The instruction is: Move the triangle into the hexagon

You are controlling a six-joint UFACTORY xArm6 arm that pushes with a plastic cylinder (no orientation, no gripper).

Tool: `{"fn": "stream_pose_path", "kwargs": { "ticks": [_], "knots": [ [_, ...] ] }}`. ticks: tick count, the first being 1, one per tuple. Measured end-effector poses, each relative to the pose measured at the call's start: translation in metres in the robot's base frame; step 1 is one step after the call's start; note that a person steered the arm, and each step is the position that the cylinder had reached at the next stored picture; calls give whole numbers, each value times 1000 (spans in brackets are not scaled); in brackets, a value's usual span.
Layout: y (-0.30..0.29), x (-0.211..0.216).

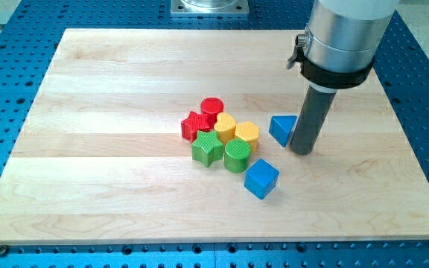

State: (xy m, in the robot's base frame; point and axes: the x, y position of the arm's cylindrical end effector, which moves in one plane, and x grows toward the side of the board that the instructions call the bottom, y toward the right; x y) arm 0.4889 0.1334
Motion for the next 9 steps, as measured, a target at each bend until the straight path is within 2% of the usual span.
{"fn": "stream_pose_path", "kwargs": {
  "ticks": [3, 6, 7, 8, 9],
  "knots": [
    [-36, -34],
    [-36, -82],
    [-36, -85],
    [-17, -125],
    [-32, -139]
  ]
}}
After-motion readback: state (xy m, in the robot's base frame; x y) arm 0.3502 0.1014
